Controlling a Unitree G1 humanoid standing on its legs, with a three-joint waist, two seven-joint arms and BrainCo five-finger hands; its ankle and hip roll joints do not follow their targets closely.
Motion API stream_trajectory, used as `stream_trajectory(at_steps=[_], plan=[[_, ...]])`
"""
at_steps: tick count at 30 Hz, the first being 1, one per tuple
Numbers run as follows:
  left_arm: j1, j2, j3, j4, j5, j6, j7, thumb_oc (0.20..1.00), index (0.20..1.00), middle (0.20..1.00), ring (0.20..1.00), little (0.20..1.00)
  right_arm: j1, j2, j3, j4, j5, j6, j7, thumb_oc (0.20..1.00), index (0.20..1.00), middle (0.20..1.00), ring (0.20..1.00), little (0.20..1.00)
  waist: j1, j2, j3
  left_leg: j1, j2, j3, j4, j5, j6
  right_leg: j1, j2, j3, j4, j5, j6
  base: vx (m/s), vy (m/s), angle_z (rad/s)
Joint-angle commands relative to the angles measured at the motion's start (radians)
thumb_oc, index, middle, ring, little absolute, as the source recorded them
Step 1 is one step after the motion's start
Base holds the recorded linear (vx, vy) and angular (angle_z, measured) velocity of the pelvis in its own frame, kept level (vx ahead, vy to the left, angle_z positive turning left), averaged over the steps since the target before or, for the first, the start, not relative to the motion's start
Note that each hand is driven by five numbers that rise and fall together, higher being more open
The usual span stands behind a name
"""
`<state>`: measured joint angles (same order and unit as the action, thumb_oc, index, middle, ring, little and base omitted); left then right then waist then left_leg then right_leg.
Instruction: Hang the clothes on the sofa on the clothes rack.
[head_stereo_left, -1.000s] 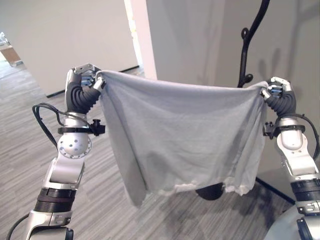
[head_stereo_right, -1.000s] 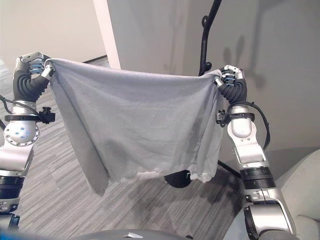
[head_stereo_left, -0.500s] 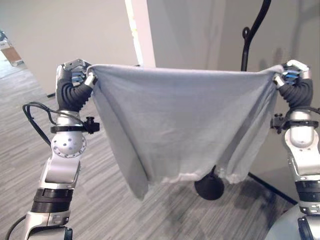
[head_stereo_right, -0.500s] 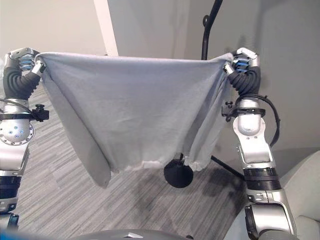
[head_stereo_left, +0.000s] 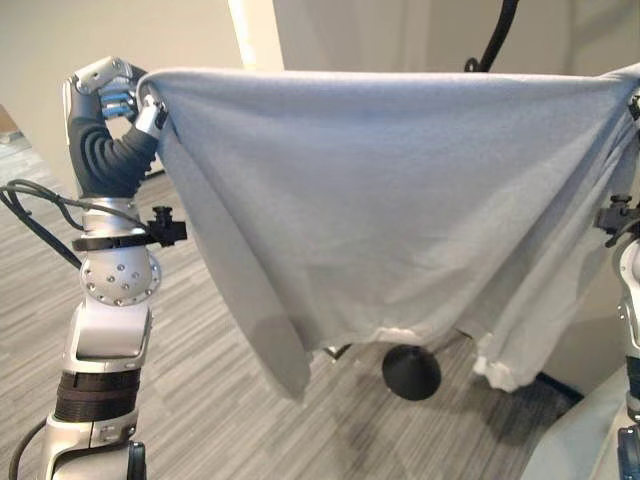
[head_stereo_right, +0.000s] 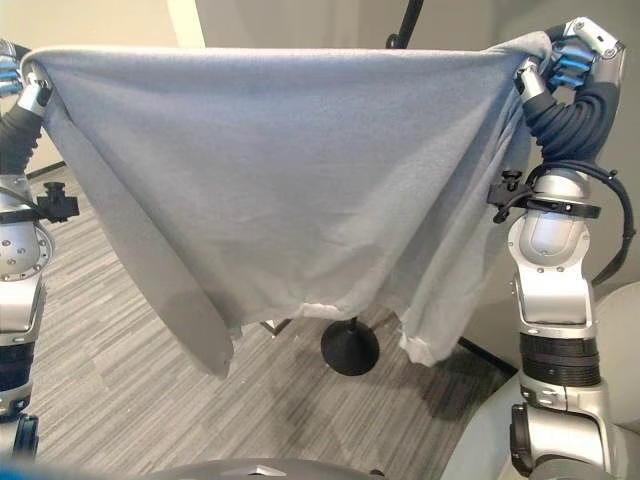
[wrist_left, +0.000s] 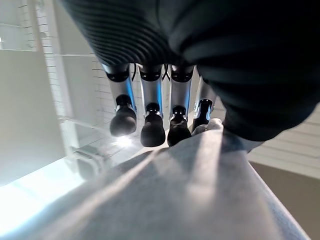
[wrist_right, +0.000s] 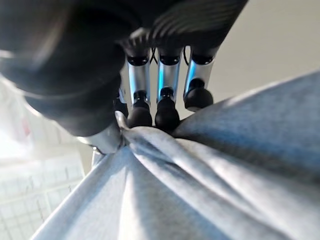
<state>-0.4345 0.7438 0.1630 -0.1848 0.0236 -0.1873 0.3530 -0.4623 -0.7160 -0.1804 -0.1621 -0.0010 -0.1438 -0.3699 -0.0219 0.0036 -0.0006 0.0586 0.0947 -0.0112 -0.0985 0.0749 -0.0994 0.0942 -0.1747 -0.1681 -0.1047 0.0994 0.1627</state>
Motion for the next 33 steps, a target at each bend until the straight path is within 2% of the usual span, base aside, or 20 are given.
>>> stream_trajectory(at_steps=[1, 2, 5, 6, 7, 8, 9, 11, 13, 14, 15, 16, 19, 20, 22, 23, 24, 28, 33], plan=[[-0.13, 0.121, -0.076, 0.062, 0.003, -0.022, 0.018, 0.2, 0.2, 0.2, 0.2, 0.2, -0.148, -0.081, 0.065, 0.094, -0.007, -0.017, -0.028, 0.2, 0.2, 0.2, 0.2, 0.2, 0.012, -0.012, -0.055, 0.025, -0.045, 0.072, 0.022, -0.118, 0.037, 0.012, -0.038, -0.017, 0.017, -0.123, 0.054, -0.07, -0.03, -0.16], [-0.167, 0.138, -0.111, 0.081, -0.004, -0.021, 0.007, 0.2, 0.2, 0.2, 0.2, 0.2, -0.17, -0.104, 0.09, 0.126, 0.001, -0.016, -0.024, 0.2, 0.2, 0.2, 0.2, 0.2, 0.011, -0.012, -0.044, 0.019, -0.046, 0.076, 0.032, -0.119, 0.041, 0.004, -0.035, -0.018, 0.031, -0.114, 0.052, -0.12, -0.047, -0.2], [-0.255, 0.172, -0.183, 0.116, -0.02, -0.023, -0.001, 0.2, 0.2, 0.2, 0.2, 0.2, -0.208, -0.145, 0.115, 0.161, 0.004, -0.007, -0.018, 0.2, 0.2, 0.2, 0.2, 0.2, -0.005, -0.001, -0.008, -0.006, -0.03, 0.079, 0.055, -0.114, 0.04, -0.068, -0.037, 0.016, 0.17, -0.146, 0.059, -0.11, -0.126, -0.11], [-0.28, 0.191, -0.203, 0.124, -0.028, -0.028, 0.003, 0.2, 0.2, 0.2, 0.2, 0.2, -0.238, -0.148, 0.139, 0.175, 0.007, -0.003, -0.013, 0.2, 0.2, 0.2, 0.2, 0.2, 0.004, 0.005, -0.005, -0.018, -0.006, 0.08, 0.062, -0.112, 0.026, -0.082, -0.08, 0.017, 0.187, -0.14, 0.065, -0.05, -0.237, -0.01], [-0.283, 0.192, -0.204, 0.128, -0.029, -0.03, 0.004, 0.2, 0.2, 0.2, 0.2, 0.2, -0.245, -0.148, 0.142, 0.18, 0.007, -0.004, -0.014, 0.2, 0.2, 0.2, 0.2, 0.2, 0.003, 0.005, -0.004, -0.02, -0.006, 0.08, 0.064, -0.113, 0.025, -0.083, -0.08, 0.017, 0.188, -0.141, 0.065, -0.01, -0.279, -0.03], [-0.287, 0.205, -0.204, 0.126, -0.034, -0.031, 0.006, 0.2, 0.2, 0.2, 0.2, 0.2, -0.266, -0.15, 0.16, 0.19, 0.011, -0.003, -0.011, 0.2, 0.2, 0.2, 0.2, 0.2, 0.009, 0.009, -0.002, -0.023, 0.01, 0.081, 0.067, -0.113, 0.018, -0.087, -0.109, 0.011, 0.175, -0.127, 0.065, 0.01, -0.233, 0.05], [-0.289, 0.213, -0.205, 0.122, -0.039, -0.033, 0.012, 0.2, 0.2, 0.2, 0.2, 0.2, -0.288, -0.152, 0.184, 0.204, 0.014, -0.005, -0.008, 0.2, 0.2, 0.2, 0.2, 0.2, 0.016, 0.012, 0.004, -0.022, 0.029, 0.078, 0.07, -0.115, 0.005, -0.101, -0.148, 0.008, 0.152, -0.094, 0.067, 0.04, -0.377, 0.0], [-0.278, 0.223, -0.193, 0.119, -0.044, -0.038, 0.023, 0.2, 0.2, 0.2, 0.2, 0.2, -0.309, -0.161, 0.21, 0.221, 0.013, -0.003, -0.007, 0.2, 0.2, 0.2, 0.2, 0.2, 0.016, 0.006, 0.012, 0.003, 0.062, 0.084, 0.06, -0.118, -0.025, -0.143, -0.184, 0.021, 0.116, -0.056, 0.079, 0.08, -0.403, -0.22], [-0.296, 0.24, -0.198, 0.123, -0.043, -0.037, 0.024, 0.2, 0.2, 0.2, 0.2, 0.2, -0.313, -0.178, 0.215, 0.234, 0.003, -0.001, -0.001, 0.2, 0.2, 0.2, 0.2, 0.2, 0.022, -0.029, 0.011, 0.01, 0.085, 0.093, 0.051, -0.105, -0.065, -0.117, -0.168, 0.022, 0.078, -0.076, 0.099, 0.08, -0.54, -0.09], [-0.309, 0.227, -0.214, 0.143, -0.067, -0.046, 0.027, 0.2, 0.2, 0.2, 0.2, 0.2, -0.327, -0.179, 0.223, 0.229, 0.027, -0.005, 0.008, 0.2, 0.2, 0.2, 0.2, 0.2, 0.025, -0.042, 0.018, -0.008, 0.138, 0.086, 0.018, -0.04, -0.098, -0.105, -0.124, 0.016, 0.074, -0.092, 0.099, -0.02, -0.669, 0.17], [-0.326, 0.214, -0.225, 0.158, -0.07, -0.048, 0.032, 0.2, 0.2, 0.2, 0.2, 0.2, -0.339, -0.203, 0.225, 0.224, 0.039, -0.015, 0.004, 0.2, 0.2, 0.2, 0.2, 0.2, 0.013, -0.04, 0.018, -0.041, 0.153, 0.062, 0.013, -0.038, -0.104, -0.093, -0.094, 0.012, 0.068, -0.115, 0.094, -0.07, -0.495, 0.49], [-0.331, 0.213, -0.227, 0.16, -0.069, -0.049, 0.033, 0.2, 0.2, 0.2, 0.2, 0.2, -0.34, -0.206, 0.224, 0.226, 0.04, -0.016, 0.004, 0.2, 0.2, 0.2, 0.2, 0.2, 0.011, -0.038, 0.017, -0.048, 0.153, 0.056, 0.012, -0.032, -0.104, -0.097, -0.094, 0.008, 0.068, -0.111, 0.093, -0.08, -0.228, 0.65], [-0.364, 0.178, -0.26, 0.184, -0.09, -0.053, 0.036, 0.2, 0.2, 0.2, 0.2, 0.2, -0.361, -0.263, 0.254, 0.238, 0.055, -0.018, 0.005, 0.2, 0.2, 0.2, 0.2, 0.2, -0.002, -0.042, 0.008, -0.122, 0.132, 0.048, 0.012, 0.0, -0.084, -0.07, -0.027, -0.005, 0.026, -0.131, 0.062, -0.04, -0.247, 0.59], [-0.36, 0.174, -0.258, 0.185, -0.092, -0.053, 0.034, 0.2, 0.2, 0.2, 0.2, 0.2, -0.363, -0.273, 0.258, 0.24, 0.058, -0.014, 0.011, 0.2, 0.2, 0.2, 0.2, 0.2, 0.001, -0.037, 0.004, -0.132, 0.111, 0.038, 0.011, 0.007, -0.078, -0.058, -0.02, -0.012, 0.017, -0.138, 0.056, -0.03, -0.172, 0.55], [-0.351, 0.168, -0.251, 0.194, -0.094, -0.053, 0.035, 0.2, 0.2, 0.2, 0.2, 0.2, -0.373, -0.27, 0.269, 0.247, 0.059, -0.019, 0.006, 0.2, 0.2, 0.2, 0.2, 0.2, 0.016, -0.031, 0.009, -0.141, 0.047, -0.004, 0.011, -0.016, -0.058, -0.063, -0.016, -0.021, 0.017, -0.139, 0.052, -0.02, -0.083, 0.35], [-0.35, 0.168, -0.25, 0.194, -0.094, -0.053, 0.035, 0.2, 0.2, 0.2, 0.2, 0.2, -0.375, -0.27, 0.272, 0.248, 0.059, -0.019, 0.006, 0.2, 0.2, 0.2, 0.2, 0.2, 0.013, -0.031, 0.01, -0.141, 0.045, -0.006, 0.011, -0.016, -0.058, -0.062, -0.017, -0.022, 0.017, -0.139, 0.053, -0.02, -0.042, 0.16], [-0.352, 0.16, -0.252, 0.191, -0.089, -0.05, 0.033, 0.2, 0.2, 0.2, 0.2, 0.2, -0.387, -0.271, 0.277, 0.275, 0.067, -0.019, 0.01, 0.2, 0.2, 0.2, 0.2, 0.2, 0.024, -0.021, 0.01, -0.141, 0.0, -0.045, 0.011, -0.04, -0.046, -0.063, -0.014, -0.034, 0.017, -0.129, 0.047, -0.02, -0.02, 0.11], [-0.319, 0.133, -0.248, 0.206, -0.091, -0.037, 0.022, 0.2, 0.2, 0.2, 0.2, 0.2, -0.352, -0.219, 0.271, 0.298, 0.065, 0.002, 0.02, 0.2, 0.2, 0.2, 0.2, 0.2, 0.01, -0.001, -0.018, -0.115, -0.012, -0.013, 0.011, -0.023, -0.035, -0.047, -0.017, -0.052, 0.017, -0.122, 0.049, 0.03, 0.022, 0.23], [-0.313, 0.128, -0.257, 0.221, -0.094, -0.027, 0.014, 0.2, 0.2, 0.2, 0.2, 0.2, -0.352, -0.176, 0.299, 0.33, 0.066, 0.012, 0.034, 0.2, 0.2, 0.2, 0.2, 0.2, 0.016, 0.003, -0.03, -0.094, -0.015, 0.008, 0.011, -0.033, -0.033, -0.046, -0.029, -0.048, 0.017, -0.116, 0.05, 0.02, 0.029, -0.02]])
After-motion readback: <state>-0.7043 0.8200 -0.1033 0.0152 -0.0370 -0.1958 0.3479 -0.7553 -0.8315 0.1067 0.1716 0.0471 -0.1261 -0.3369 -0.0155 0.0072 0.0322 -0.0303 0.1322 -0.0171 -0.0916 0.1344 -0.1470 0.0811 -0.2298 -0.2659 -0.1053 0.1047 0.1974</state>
